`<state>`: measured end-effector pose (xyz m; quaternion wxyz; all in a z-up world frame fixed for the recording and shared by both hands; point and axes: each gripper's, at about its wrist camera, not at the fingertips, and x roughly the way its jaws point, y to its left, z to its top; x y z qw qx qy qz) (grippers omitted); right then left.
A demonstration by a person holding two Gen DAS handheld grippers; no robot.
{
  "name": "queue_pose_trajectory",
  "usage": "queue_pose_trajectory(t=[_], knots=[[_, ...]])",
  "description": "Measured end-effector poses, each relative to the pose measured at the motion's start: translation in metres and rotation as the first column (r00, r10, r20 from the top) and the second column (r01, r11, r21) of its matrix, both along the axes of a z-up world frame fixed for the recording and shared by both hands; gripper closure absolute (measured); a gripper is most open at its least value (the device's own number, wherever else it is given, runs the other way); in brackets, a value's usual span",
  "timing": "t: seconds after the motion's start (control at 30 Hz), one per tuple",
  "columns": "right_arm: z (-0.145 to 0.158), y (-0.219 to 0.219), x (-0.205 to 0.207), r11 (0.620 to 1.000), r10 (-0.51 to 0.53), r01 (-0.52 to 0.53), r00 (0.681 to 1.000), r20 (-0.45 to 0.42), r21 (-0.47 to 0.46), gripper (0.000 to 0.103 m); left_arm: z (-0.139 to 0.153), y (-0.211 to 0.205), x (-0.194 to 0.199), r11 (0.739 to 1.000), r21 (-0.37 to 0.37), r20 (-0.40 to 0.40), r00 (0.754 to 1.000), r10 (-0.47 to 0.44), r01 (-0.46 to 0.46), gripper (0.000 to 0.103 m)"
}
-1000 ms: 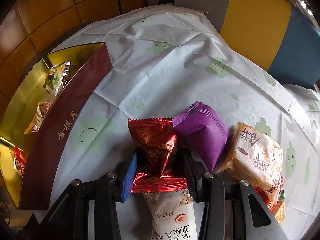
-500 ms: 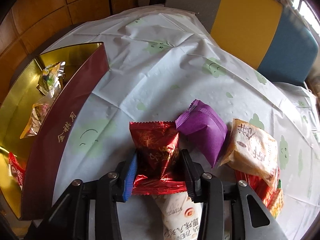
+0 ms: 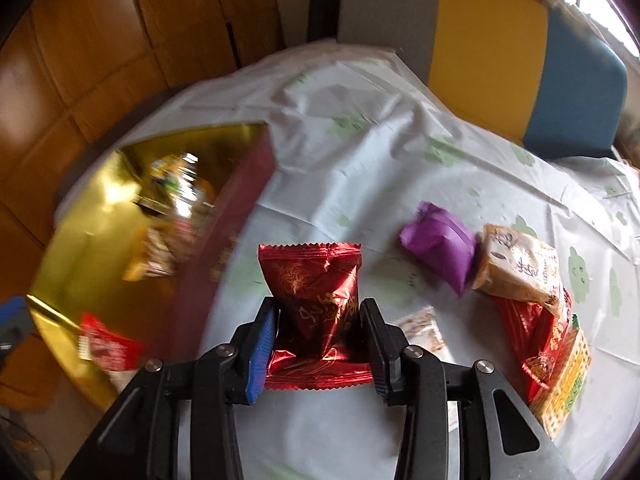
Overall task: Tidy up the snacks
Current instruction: 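Carry the red candies into the tin and open the right gripper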
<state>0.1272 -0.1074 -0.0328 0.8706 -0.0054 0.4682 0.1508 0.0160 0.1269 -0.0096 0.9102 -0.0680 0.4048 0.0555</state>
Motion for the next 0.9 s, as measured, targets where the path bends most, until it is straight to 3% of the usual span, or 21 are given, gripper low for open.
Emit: queue_pose_trajectory(t=[0.33,0.7,0.9], knots=[[0.042,0.065,-0.035,0.976,0.189,-0.196,0.979,0.078,0.093,0.061,0.012,0.005,-0.006,0.998,0.051,0.044,0.998,0.038,-0.041,0.048],[0.031,0.109,-0.044,0.95,0.298,-0.301,0.954,0.039,0.089,0.06,0.014,0.01,-0.009,0.996,0.07,0.06,0.997,0.051,-0.056,0.048],[0.02,0.119,-0.044,0.945,0.32,-0.319,0.947,0.007,0.069,0.051,0.013,0.011,-0.009,0.995,0.079,0.064,0.997,0.051,-0.056,0.048]])
